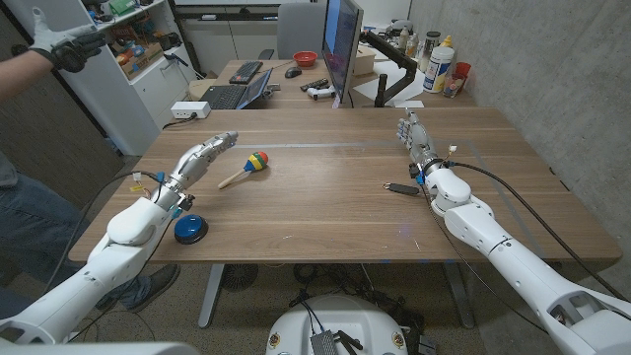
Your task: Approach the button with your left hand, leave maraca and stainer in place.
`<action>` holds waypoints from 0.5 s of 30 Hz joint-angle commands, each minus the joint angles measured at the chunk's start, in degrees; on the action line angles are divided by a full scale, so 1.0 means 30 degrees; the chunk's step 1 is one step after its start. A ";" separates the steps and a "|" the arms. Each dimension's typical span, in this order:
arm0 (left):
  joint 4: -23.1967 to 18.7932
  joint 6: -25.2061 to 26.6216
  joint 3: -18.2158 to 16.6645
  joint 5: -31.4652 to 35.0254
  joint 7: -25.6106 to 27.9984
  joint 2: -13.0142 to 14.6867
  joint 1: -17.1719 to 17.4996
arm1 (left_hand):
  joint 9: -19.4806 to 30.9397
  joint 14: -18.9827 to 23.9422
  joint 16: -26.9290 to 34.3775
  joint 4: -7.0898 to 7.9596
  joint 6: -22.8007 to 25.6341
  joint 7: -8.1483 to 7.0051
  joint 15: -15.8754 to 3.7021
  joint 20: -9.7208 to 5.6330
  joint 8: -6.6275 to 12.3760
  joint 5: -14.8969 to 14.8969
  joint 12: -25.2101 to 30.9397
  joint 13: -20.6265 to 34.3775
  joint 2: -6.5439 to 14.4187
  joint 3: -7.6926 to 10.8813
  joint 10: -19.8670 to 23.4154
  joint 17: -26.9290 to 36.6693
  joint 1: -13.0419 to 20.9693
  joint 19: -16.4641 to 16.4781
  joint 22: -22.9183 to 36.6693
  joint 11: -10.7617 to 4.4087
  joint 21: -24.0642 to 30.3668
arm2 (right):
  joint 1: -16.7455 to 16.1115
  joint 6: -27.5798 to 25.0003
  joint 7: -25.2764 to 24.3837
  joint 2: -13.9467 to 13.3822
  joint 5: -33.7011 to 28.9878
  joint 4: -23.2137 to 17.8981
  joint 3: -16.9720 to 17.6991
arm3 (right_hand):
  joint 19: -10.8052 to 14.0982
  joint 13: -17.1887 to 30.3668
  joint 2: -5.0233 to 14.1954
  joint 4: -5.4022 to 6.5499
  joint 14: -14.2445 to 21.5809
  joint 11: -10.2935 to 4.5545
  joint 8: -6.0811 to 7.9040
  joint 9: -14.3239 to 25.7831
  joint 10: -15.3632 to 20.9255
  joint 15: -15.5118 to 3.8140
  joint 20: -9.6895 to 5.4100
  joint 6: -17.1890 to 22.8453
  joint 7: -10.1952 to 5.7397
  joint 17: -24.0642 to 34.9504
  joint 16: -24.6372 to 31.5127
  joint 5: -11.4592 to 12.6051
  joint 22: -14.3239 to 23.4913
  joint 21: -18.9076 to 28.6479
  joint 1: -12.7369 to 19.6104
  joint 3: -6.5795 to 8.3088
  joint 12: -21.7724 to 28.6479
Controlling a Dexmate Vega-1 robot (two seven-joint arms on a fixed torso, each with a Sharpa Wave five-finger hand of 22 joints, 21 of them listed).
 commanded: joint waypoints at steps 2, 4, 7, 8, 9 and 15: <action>0.0623 -0.0483 -0.0105 -0.0111 -0.0400 0.0154 0.0053 | 0.0101 0.0051 0.0022 -0.0098 0.0106 0.0067 0.0067 0.0009 -0.0060 0.0059 0.0053 0.0030 -0.0040 0.0038 0.0049 0.0083 0.0253 0.0151 0.0102 0.0135 -0.0144 | 0.0163 0.0046 0.0092 0.0052 -0.0034 0.0180 -0.0036 | 0.0155 0.0080 0.0142 0.0005 0.0077 0.0063 -0.0020 0.0073 0.0172 0.0065 0.0083 0.0141 0.0210 0.0044 0.0094 0.0192 0.0035 0.0015 -0.0012 -0.0048 -0.0010; 0.0696 -0.0652 -0.0122 -0.0102 -0.0453 0.0173 0.0093 | 0.0101 0.0057 0.0022 -0.0100 0.0126 0.0093 0.0070 0.0013 -0.0054 0.0058 0.0052 0.0031 -0.0037 0.0036 0.0054 0.0083 0.0265 0.0148 0.0103 0.0132 -0.0156 | 0.0141 0.0037 0.0069 0.0025 -0.0038 0.0118 -0.0017 | 0.0158 0.0080 0.0144 0.0003 0.0070 0.0086 -0.0023 0.0073 0.0180 0.0063 0.0077 0.0137 0.0233 0.0044 0.0090 0.0195 0.0035 0.0016 -0.0010 -0.0055 -0.0007; 0.0654 -0.0735 -0.0170 -0.0255 -0.0577 0.0258 0.0218 | 0.0102 0.0047 0.0013 -0.0103 0.0107 0.0064 0.0077 0.0007 -0.0065 0.0056 0.0051 0.0031 -0.0030 0.0033 0.0060 0.0084 0.0286 0.0141 0.0105 0.0153 -0.0178 | 0.0058 0.0007 0.0018 -0.0061 -0.0040 -0.0051 0.0032 | 0.0163 0.0080 0.0149 -0.0003 0.0077 0.0091 -0.0024 0.0073 0.0172 0.0051 0.0062 0.0136 0.0206 0.0043 0.0091 0.0202 0.0035 0.0017 -0.0007 -0.0071 -0.0012; 0.0655 -0.0808 -0.0195 -0.0261 -0.0599 0.0289 0.0252 | 0.0102 0.0052 0.0014 -0.0104 0.0111 0.0064 0.0080 0.0007 -0.0064 0.0055 0.0053 0.0032 -0.0029 0.0032 0.0066 0.0085 0.0291 0.0142 0.0105 0.0156 -0.0183 | 0.0029 0.0007 -0.0011 -0.0078 -0.0041 -0.0104 0.0052 | 0.0162 0.0080 0.0151 -0.0003 0.0071 0.0100 -0.0021 0.0073 0.0178 0.0045 0.0062 0.0141 0.0218 0.0043 0.0088 0.0203 0.0035 0.0017 -0.0007 -0.0074 -0.0011; 0.0635 -0.0838 -0.0217 -0.0290 -0.0630 0.0329 0.0288 | 0.0102 0.0058 0.0014 -0.0105 0.0110 0.0061 0.0084 0.0007 -0.0065 0.0054 0.0051 0.0032 -0.0027 0.0031 0.0067 0.0085 0.0298 0.0159 0.0106 0.0160 -0.0182 | 0.0002 -0.0015 -0.0036 -0.0105 -0.0042 -0.0163 0.0066 | 0.0162 0.0080 0.0152 -0.0004 0.0084 0.0091 -0.0021 0.0073 0.0176 0.0052 0.0062 0.0142 0.0219 0.0043 0.0093 0.0204 0.0035 0.0017 -0.0007 -0.0077 -0.0011; 0.0508 -0.1066 -0.0426 -0.0554 -0.0762 0.0534 0.0562 | 0.0103 0.0056 0.0006 -0.0110 0.0129 0.0074 0.0078 0.0005 -0.0064 0.0051 0.0041 0.0033 -0.0017 0.0023 0.0058 0.0087 0.0332 0.0165 0.0109 0.0125 -0.0215 | -0.0082 -0.0016 -0.0085 -0.0156 -0.0044 -0.0323 0.0104 | 0.0170 0.0081 0.0168 -0.0012 0.0086 0.0085 -0.0023 0.0073 0.0176 0.0069 0.0057 0.0142 0.0216 0.0043 0.0091 0.0215 0.0035 0.0019 -0.0002 -0.0101 -0.0014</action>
